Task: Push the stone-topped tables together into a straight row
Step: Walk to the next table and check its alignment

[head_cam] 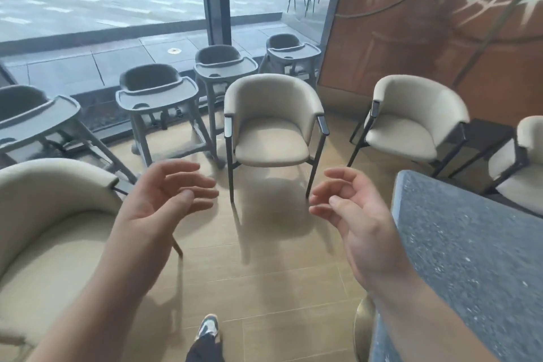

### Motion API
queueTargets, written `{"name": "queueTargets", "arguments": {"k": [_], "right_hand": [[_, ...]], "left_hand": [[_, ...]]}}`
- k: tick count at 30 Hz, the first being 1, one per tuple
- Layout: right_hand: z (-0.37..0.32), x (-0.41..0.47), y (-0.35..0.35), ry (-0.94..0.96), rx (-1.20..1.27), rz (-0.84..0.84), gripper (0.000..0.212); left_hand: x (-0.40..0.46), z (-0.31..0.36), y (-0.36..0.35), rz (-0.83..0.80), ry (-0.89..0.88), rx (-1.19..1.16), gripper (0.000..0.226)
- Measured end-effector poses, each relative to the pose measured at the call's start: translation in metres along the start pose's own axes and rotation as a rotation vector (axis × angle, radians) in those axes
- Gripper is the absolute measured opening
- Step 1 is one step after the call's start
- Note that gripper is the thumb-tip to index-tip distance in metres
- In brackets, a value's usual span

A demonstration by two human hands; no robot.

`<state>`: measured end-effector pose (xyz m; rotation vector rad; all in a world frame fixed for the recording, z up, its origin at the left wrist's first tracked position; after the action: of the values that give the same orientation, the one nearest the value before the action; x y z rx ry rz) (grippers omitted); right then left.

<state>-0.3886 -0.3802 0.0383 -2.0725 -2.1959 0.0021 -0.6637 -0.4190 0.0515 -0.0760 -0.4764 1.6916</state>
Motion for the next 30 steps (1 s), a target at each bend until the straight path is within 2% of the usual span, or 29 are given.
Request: {"name": "queueTargets", "arguments": {"k": [6,13,22,30], "right_hand": [[0.008,0.096,-0.046,0.021,-0.042,0.151,0.035],[0.002,0.175,-0.052,0.040,-0.062,0.328,0.035],[0.009,0.248,0.029,0.048,-0.063,0.516,0.036],[0.017,0.326,0.163,0.034,-0.046,0.646,0.036]], "left_hand": [[0.133,-0.017,0.029,-0.103,0.053,-0.038,0.030],[0.254,-0.047,0.004,-0.295,0.139,-0.109,0.031],[0.359,-0.109,-0.083,-0.471,0.196,-0.102,0.031],[0.450,-0.187,-0.229,-0.560,0.210,-0.082,0.033]]}}
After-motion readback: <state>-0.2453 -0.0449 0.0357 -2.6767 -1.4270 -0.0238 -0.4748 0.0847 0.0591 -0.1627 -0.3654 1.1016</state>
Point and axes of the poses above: each hand's wrist, its own x-axis towards the middle knuckle, its own y-axis out of the back of the hand, z = x × y, the point moved 7 cm from there along x, towards the middle knuckle, and after that the axes turned 10 degrees about -x, right-handed, at the moved point
